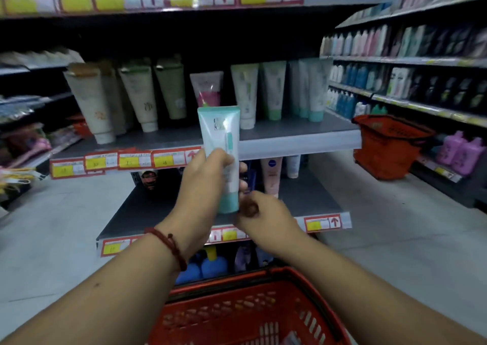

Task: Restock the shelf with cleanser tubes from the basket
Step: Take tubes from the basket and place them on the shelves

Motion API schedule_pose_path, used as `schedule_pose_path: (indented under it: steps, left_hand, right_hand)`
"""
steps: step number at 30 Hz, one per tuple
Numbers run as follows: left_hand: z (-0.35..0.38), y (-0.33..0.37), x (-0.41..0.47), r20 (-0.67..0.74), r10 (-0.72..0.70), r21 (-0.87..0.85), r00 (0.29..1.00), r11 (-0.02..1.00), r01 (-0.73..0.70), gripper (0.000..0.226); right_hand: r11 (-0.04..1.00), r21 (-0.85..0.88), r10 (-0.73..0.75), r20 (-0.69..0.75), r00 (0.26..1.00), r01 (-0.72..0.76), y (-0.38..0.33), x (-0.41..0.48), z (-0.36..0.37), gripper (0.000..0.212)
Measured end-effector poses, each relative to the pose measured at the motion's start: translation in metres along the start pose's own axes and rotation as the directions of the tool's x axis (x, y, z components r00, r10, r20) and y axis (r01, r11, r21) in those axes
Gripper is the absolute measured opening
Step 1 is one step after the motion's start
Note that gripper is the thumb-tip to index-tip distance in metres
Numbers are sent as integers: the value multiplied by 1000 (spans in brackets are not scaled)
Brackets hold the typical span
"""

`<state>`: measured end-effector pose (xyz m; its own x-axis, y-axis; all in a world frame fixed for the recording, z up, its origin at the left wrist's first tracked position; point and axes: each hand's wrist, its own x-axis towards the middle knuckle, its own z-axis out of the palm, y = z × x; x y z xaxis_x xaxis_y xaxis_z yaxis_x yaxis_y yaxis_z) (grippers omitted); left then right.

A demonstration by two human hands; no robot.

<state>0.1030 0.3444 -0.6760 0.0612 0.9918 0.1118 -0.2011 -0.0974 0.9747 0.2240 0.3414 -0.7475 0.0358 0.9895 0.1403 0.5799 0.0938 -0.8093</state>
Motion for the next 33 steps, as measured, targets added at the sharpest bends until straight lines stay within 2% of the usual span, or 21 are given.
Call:
schedule_pose_path:
  steps: [2,6,9,15,20,22,26,33]
  left_hand:
    - [28,16,11,25,-19,-40,999,999,20,35]
    - [75,38,38,100,60,-60,993,997,-54,15]
    - [103,45,65,173,95,9,980,995,-98,20]
    - [158,38,118,229,148,218,962,955,-199,30]
    - [187,25,156,226,176,234,958,945,-228,35]
    - [192,22,167,226,166,236,960,947,-219,33]
    - [196,17,183,256,136,268,957,941,-206,24]
    - [191,4,192,277,107,269,955,945,-184,27]
  right_hand:
    - [999,48,23,19,1000,-24,8,-17,-4,14]
    - [984,143,87,144,986,-108,27,-35,-11,18]
    - [983,142,85,223,971,-119,42,-33,-23,15]
    - [977,134,136,193,972,-163,54,-26,-48,18]
    - [974,107,182,143,973,-198,57,-22,-52,17]
    - [974,144,160,112,981,-175,57,-19,-54,17]
    - [992,122,1,-18,1000,2,64,-6,-60,16]
    - [970,165,-143,-198,970,177,45,19,-94,15]
